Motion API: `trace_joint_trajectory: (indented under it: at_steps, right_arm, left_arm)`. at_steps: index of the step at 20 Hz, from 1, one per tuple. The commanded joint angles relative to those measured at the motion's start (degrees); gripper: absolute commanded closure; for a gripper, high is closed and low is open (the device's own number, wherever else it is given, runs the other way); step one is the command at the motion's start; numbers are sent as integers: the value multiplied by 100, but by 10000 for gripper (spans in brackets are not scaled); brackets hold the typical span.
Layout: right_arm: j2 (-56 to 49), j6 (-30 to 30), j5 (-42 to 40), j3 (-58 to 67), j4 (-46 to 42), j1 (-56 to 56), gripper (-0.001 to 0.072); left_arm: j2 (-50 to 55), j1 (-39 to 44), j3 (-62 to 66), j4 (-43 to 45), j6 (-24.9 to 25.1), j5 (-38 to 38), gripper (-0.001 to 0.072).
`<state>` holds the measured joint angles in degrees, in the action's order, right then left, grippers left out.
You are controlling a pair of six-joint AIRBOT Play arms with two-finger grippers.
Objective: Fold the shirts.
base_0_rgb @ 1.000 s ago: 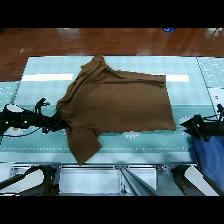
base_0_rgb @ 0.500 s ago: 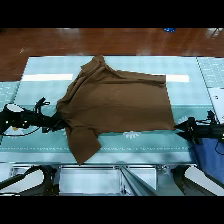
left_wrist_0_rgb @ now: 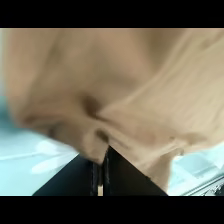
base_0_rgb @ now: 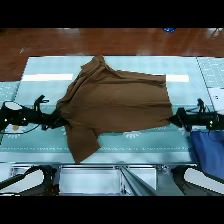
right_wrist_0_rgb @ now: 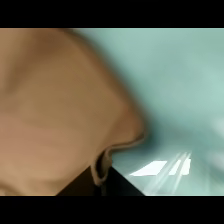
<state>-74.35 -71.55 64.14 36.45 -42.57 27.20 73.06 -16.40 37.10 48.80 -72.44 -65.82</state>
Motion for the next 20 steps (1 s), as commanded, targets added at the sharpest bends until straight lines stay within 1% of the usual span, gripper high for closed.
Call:
trace_joint_trajectory:
  at_steps: [1, 2, 4, 6, 8, 11, 12, 14, 16, 20]
  right_arm:
    - [7, 2, 741, 1281, 155, -621, 687]
    - [101, -105, 968, 1902, 127, -754, 687]
    - [343, -450, 1073, 3261, -35, -922, 687]
    - [549, -815, 1001, 4638, -105, -968, 687]
    - [691, -1093, 1008, 5875, -181, -962, 687]
    - [1099, -1292, 1338, 7265, -809, -962, 687]
    - [1342, -1314, 1432, 7510, -1062, -964, 687]
    - [1910, -1338, 1526, 7604, -1425, -962, 687]
    - [2481, -1338, 1720, 7604, -1808, -964, 687]
    - [3281, -1392, 2076, 7604, -2446, -964, 687]
  left_arm:
    - [-70, -11, 957, -282, -20, -315, 683]
    - [-138, -11, 1462, -498, -20, -457, 683]
    - [-323, -11, 2736, -874, -26, -649, 683]
    - [-490, -4, 4063, -907, -199, -664, 683]
    - [-518, -7, 5403, -870, -511, -693, 683]
    - [-533, -7, 7114, -750, -693, -994, 683]
    - [-586, -7, 7582, -577, -702, -1174, 683]
    - [-848, -7, 8144, -92, -739, -1464, 683]
    - [-1392, -7, 8164, 557, -789, -1493, 683]
    - [-2542, 103, 8140, 2328, -1156, -1628, 683]
